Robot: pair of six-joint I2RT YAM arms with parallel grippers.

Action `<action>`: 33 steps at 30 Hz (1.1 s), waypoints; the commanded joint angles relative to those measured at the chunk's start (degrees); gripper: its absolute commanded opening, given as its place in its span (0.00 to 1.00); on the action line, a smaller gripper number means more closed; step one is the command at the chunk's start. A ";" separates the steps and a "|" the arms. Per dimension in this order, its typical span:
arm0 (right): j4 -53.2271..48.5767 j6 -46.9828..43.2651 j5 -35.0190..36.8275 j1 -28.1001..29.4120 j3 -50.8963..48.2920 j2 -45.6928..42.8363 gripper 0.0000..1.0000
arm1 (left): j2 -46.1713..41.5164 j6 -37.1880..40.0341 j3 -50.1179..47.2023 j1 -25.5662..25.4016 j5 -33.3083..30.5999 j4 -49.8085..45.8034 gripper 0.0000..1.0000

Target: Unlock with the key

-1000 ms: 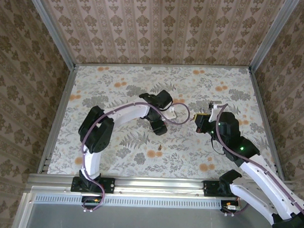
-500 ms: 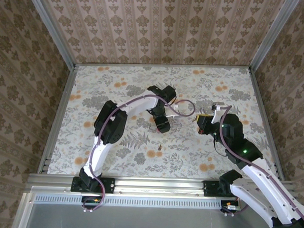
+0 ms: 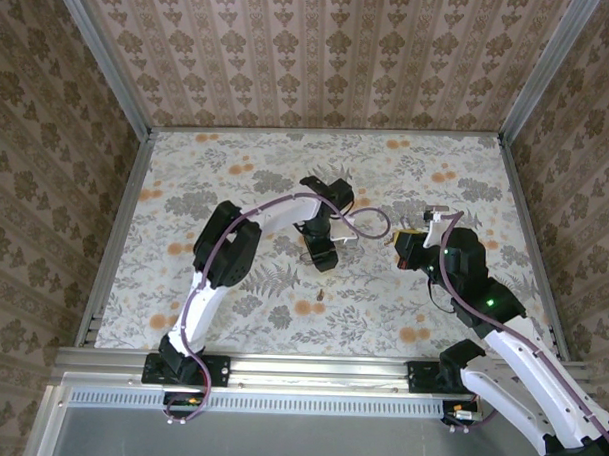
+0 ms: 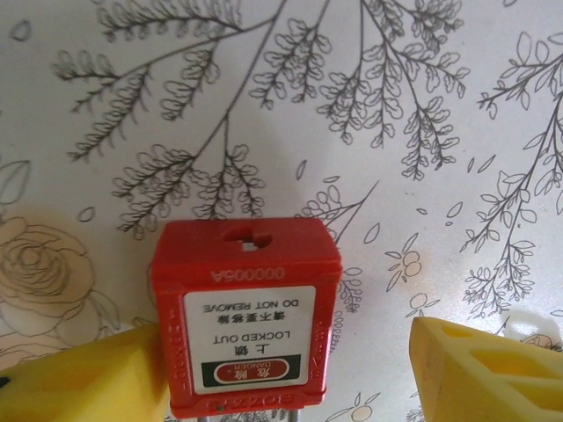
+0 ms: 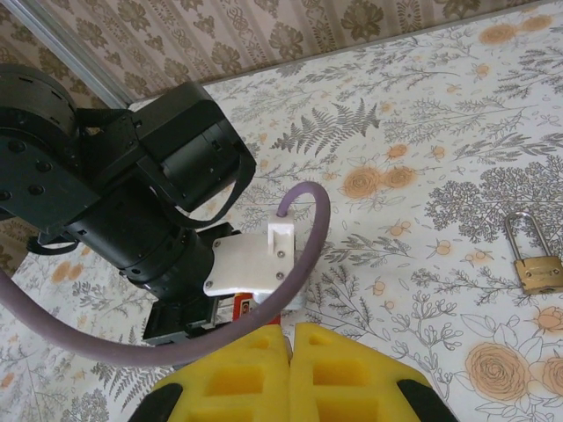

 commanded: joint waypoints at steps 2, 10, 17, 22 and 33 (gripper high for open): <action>0.44 -0.47 -0.93 -0.37 -0.45 -0.38 0.00 | -1.83 -1.40 -0.76 -0.47 0.35 -2.83 0.71; 0.01 -0.03 -1.25 -0.45 -0.37 -0.83 0.00 | -0.21 -3.21 0.87 -0.44 -6.04 -1.67 0.72; -0.90 0.15 -0.70 -0.45 -0.36 -1.67 0.00 | -1.62 -5.18 1.23 -0.13 -6.08 -0.70 0.75; -1.15 0.08 -0.04 -0.52 -0.32 -2.19 0.00 | -1.12 -6.54 1.70 -0.13 -5.72 -1.21 0.72; -1.44 0.15 -0.62 -0.52 -0.45 -2.22 0.00 | 1.74 -8.74 5.28 -0.65 -6.54 -2.60 0.64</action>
